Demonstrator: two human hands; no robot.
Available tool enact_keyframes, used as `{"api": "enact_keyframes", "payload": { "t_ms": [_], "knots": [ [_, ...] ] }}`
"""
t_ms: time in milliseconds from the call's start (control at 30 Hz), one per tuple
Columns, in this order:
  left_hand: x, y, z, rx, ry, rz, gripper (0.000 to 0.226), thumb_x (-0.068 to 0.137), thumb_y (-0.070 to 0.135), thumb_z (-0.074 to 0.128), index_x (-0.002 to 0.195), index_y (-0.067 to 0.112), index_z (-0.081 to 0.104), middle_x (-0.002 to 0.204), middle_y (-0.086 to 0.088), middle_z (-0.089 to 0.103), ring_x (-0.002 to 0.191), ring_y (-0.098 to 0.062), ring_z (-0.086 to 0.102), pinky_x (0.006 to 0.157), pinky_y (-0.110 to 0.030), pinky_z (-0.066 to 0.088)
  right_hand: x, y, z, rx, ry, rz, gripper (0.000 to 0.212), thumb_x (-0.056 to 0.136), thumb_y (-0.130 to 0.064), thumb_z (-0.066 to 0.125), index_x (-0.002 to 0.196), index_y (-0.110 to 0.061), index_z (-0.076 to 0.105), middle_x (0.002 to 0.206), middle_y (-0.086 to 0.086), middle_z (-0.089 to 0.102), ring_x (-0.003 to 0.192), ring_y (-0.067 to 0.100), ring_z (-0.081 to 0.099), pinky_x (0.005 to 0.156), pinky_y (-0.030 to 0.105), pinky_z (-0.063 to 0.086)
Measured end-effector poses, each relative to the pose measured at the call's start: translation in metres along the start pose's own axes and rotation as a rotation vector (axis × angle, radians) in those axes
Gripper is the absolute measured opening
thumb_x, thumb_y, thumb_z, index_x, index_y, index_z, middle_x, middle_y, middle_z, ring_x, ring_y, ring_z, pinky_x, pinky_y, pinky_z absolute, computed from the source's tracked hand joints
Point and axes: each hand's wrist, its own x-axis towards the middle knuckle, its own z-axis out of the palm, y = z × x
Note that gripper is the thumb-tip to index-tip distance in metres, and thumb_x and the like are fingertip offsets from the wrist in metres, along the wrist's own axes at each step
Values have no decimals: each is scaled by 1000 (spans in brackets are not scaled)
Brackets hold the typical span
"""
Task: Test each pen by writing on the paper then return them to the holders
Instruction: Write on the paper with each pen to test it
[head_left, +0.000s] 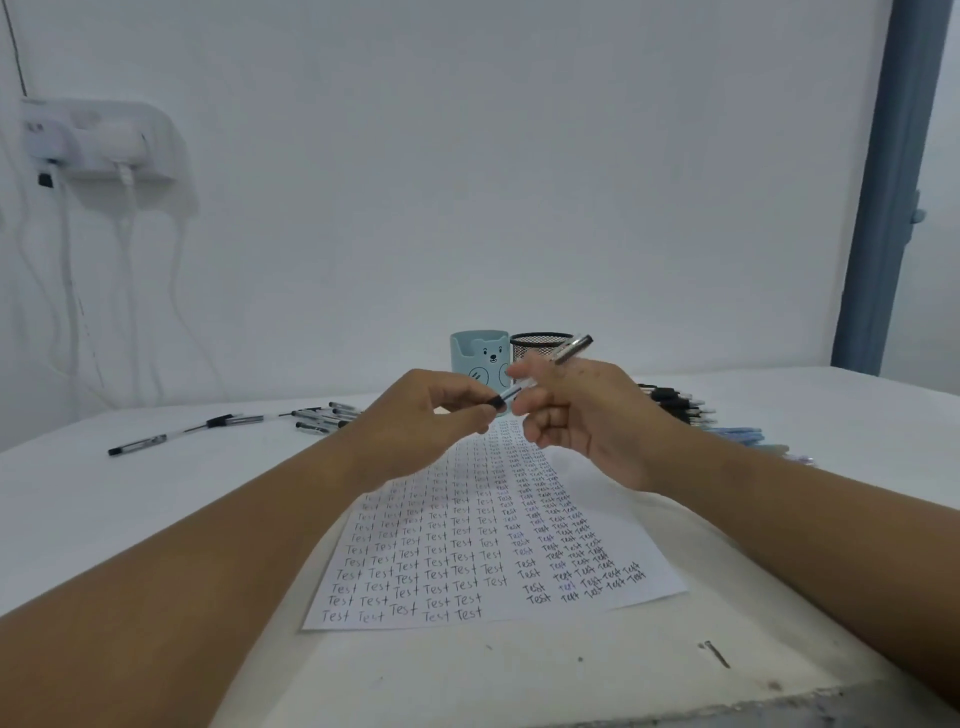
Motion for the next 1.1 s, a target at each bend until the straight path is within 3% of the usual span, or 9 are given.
{"api": "enact_keyframes", "payload": {
  "t_ms": [100,233,367,467,633,767,867,1000,1100],
  "knots": [
    [1,0,2,18,-40,16,15,93,23,72,106,28,79,97,3,76,100,-10,67,97,-32,50,0,8,1,-84,51,-44,17,82,-20,79,82,-9,66,62,2,60,56,18,51,57,28,45],
    [4,-5,3,50,-135,-48,11,92,31,72,101,32,79,106,12,75,108,0,64,104,-41,47,6,14,-2,-21,149,17,29,85,6,66,71,-14,49,54,3,48,48,18,38,47,26,37],
    [8,-8,4,49,-241,-101,16,85,30,67,94,29,79,118,9,69,114,-10,59,102,-39,46,0,10,-6,50,122,162,14,92,-9,45,85,-10,58,58,10,49,46,20,41,45,23,32],
    [10,-9,8,96,-315,-128,29,78,33,53,92,33,78,112,13,65,111,-10,56,93,-35,45,-5,8,-6,-61,10,249,37,101,-33,40,85,-11,66,59,12,55,45,21,43,46,24,28],
    [6,-10,12,257,-392,-121,18,87,46,74,103,52,67,118,25,59,111,10,51,97,-25,39,-19,0,-6,-165,-69,251,59,95,-60,46,70,-10,67,55,12,55,38,19,44,38,19,28],
    [5,-9,13,363,-446,-93,39,75,65,73,112,58,63,127,31,49,125,9,42,112,-32,33,-34,-5,-17,-296,-140,168,37,74,-35,77,61,-14,51,52,11,50,38,18,42,37,19,24],
    [7,-9,13,396,-457,-97,50,67,73,69,115,61,61,129,33,48,126,9,41,117,-36,32,-49,-2,-25,-309,-136,132,44,74,-12,82,59,-15,40,45,6,39,42,16,31,40,20,23],
    [8,-11,12,400,-460,-100,51,66,74,70,115,62,61,128,33,49,125,11,42,116,-35,33,-66,-1,-28,-338,-184,26,30,73,-17,81,65,-4,55,46,12,47,36,16,35,38,17,27],
    [7,-12,12,394,-447,-97,51,65,76,69,114,62,62,129,33,50,124,12,43,115,-34,35,-69,0,-28,-328,-234,25,43,76,-12,84,60,4,47,47,15,50,35,17,39,37,17,29]
  ]
}}
